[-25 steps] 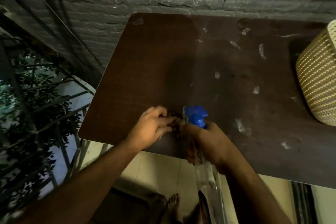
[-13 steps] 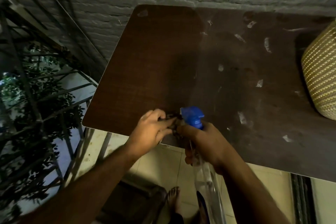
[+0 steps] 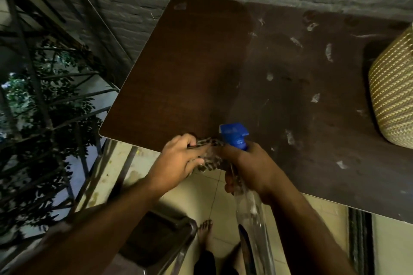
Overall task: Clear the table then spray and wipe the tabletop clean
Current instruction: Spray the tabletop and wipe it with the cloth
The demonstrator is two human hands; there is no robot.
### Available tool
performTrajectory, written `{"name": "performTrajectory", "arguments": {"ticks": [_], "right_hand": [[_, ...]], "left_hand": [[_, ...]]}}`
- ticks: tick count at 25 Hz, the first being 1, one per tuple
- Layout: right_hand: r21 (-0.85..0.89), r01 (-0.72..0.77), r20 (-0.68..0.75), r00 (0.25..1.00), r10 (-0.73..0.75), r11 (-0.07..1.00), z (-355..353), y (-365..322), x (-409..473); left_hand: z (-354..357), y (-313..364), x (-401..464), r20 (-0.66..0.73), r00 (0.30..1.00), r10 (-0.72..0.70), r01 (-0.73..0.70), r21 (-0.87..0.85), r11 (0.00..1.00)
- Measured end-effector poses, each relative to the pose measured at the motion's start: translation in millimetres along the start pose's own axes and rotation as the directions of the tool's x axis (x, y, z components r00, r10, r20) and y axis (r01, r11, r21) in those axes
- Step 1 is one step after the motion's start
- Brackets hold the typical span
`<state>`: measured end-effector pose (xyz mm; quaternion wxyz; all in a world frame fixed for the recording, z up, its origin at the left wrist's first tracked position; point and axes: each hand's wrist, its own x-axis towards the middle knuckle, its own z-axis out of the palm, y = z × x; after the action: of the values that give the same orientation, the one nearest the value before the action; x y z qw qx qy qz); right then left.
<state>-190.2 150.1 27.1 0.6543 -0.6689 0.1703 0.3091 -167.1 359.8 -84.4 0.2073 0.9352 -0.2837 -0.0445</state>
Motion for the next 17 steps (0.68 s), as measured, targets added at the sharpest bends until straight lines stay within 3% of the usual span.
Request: {"name": "performTrajectory", "arguments": {"ticks": [2,6,8,11,13,14,17], "right_hand": [[0.001,-0.021,0.004,1.000,0.021,1.000,-4,3,-2],[0.020,-0.043,-0.016,0.999,0.043,0.999,-10,6,-4],[0.030,-0.040,-0.023,0.999,0.040,0.999,-10,5,-5],[0.027,-0.018,-0.007,1.000,0.018,0.999,-12,6,-8],[0.038,-0.019,-0.014,1.000,0.020,0.999,-17,7,-11],[0.036,-0.026,-0.016,1.000,0.027,0.999,-20,8,-12],[0.051,-0.051,-0.041,0.998,0.053,0.997,-29,13,-14]], "left_hand": [[-12,-25,2,-0.021,1.000,0.007,-0.006,0.050,0.999],[-23,-47,63,-0.171,0.953,-0.248,0.264,0.079,0.961],[-9,-16,66,-0.144,0.963,-0.226,0.237,0.061,0.970],[15,23,18,-0.026,1.000,0.002,-0.002,-0.005,1.000],[8,14,3,0.013,0.995,0.099,-0.099,0.016,0.995],[2,1,13,0.021,0.996,0.090,-0.091,0.056,0.994],[-16,-28,67,-0.108,0.987,-0.116,0.126,0.086,0.988]]}}
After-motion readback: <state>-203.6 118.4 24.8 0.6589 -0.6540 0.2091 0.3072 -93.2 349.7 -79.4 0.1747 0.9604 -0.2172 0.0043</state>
